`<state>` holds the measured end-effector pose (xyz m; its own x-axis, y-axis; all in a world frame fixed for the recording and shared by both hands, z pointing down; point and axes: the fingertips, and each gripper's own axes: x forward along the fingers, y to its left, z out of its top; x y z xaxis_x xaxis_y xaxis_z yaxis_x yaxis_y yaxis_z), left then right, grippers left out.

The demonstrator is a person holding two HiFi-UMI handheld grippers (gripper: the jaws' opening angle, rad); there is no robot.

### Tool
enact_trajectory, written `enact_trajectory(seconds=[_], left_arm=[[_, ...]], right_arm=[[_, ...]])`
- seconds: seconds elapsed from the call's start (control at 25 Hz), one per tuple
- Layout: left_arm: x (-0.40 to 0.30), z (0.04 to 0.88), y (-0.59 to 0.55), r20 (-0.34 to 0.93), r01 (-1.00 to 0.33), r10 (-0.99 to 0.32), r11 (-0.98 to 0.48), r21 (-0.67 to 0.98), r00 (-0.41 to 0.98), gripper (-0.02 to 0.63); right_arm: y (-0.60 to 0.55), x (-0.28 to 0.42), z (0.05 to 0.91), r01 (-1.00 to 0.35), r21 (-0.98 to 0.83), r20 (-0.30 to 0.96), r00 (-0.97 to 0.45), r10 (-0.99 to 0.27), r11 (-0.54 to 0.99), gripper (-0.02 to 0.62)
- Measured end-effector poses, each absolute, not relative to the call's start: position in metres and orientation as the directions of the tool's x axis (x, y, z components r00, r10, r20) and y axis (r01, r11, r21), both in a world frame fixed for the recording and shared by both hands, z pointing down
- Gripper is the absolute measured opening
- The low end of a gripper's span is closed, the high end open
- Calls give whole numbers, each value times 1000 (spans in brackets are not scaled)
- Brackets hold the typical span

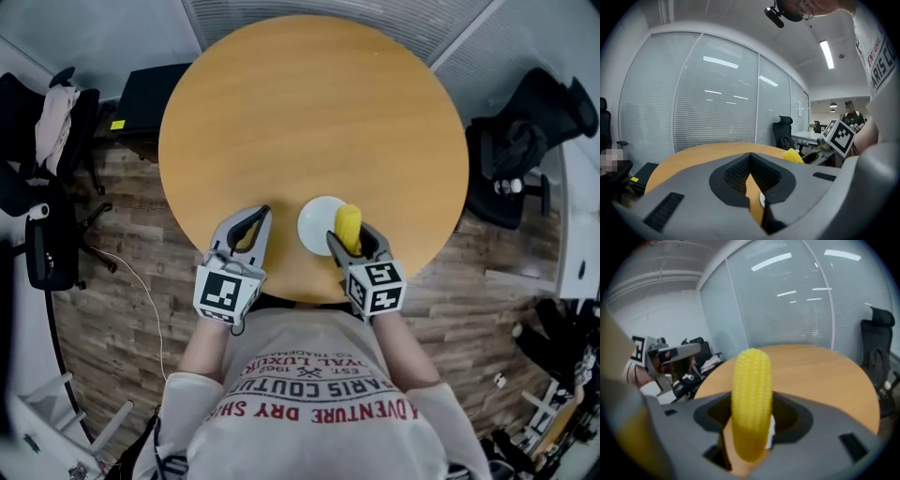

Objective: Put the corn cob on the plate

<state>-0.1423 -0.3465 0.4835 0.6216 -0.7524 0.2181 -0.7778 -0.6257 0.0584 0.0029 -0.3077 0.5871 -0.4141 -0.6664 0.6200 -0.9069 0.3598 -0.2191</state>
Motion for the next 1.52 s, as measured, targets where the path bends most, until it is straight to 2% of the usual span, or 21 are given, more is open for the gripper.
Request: enact_trajectory(seconds=[0.24,0.68,1.28,1.52], left_arm=[[-149,520,-358,282,-773,-727,-627,100,626,32],[-152,554,-374,336,-757,-687,-637,148,644,32],[-151,571,-373,387,-752,-660,-638,164,644,32],[-147,570,-369,381,-751,-659,-637,175,648,32]], right_arm=[[-312,-6,643,-906,-224,732,-399,-552,358,268],[-322,-16,690,-907,-243,803,-388,-453,345,268],[-325,-20,712,-916,-216,822,-357,-444,338,268],[-328,-22,706,-913,-276,792,-394,-467,302,270]])
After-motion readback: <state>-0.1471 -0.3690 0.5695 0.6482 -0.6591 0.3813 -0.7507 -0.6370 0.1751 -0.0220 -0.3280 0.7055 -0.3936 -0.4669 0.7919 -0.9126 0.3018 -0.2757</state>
